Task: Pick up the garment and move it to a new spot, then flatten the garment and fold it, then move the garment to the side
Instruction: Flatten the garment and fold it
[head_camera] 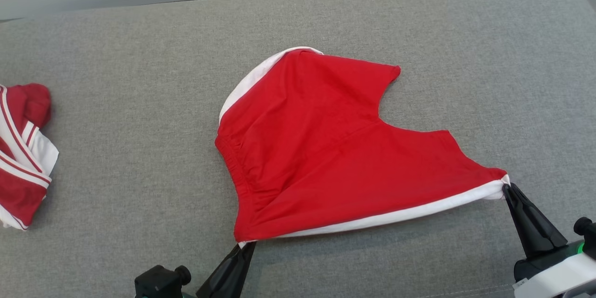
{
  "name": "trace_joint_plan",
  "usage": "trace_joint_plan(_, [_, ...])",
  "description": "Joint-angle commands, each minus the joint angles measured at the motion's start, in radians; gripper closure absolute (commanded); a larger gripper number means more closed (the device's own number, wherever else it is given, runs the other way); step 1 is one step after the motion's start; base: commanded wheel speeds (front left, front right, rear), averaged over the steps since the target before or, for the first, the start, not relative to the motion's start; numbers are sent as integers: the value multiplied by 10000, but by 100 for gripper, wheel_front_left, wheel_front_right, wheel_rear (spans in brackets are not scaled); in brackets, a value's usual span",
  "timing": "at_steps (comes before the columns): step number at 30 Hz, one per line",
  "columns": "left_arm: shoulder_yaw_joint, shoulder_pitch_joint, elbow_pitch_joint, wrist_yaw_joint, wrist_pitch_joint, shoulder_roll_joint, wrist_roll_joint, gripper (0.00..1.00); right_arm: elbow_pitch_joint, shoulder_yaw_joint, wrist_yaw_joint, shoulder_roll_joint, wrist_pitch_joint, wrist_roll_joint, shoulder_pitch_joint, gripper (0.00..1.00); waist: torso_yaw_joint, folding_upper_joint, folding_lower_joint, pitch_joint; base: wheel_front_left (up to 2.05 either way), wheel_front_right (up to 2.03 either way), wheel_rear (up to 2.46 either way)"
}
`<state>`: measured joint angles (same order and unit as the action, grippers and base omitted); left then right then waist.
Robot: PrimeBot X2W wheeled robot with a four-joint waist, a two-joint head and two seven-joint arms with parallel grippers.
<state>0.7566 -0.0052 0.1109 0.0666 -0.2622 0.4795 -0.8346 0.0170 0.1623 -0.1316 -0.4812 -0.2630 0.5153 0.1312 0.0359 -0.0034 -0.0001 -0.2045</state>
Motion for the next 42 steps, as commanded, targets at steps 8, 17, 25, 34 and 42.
trace_joint_plan(8, [-65,11,-71,59,8,114,-11,100,-82,59,17,97,-43,-73,-178,100,92,34,1,-178,0,0,0])
trace_joint_plan(17, [-89,-79,-132,31,8,146,-55,100,-188,124,17,147,-43,-51,-274,100,175,34,1,-176,0,0,0])
trace_joint_plan(25, [-70,-10,-71,62,101,246,-157,100,-219,146,17,167,-43,-10,-298,100,222,34,1,-76,0,0,0])
trace_joint_plan(34, [72,423,420,226,347,504,-190,100,-99,161,17,91,-43,17,21,100,261,34,1,316,0,0,0])
trace_joint_plan(42, [174,900,1363,623,745,842,-299,100,268,6,17,-26,-40,39,364,100,218,34,1,639,0,0,0])
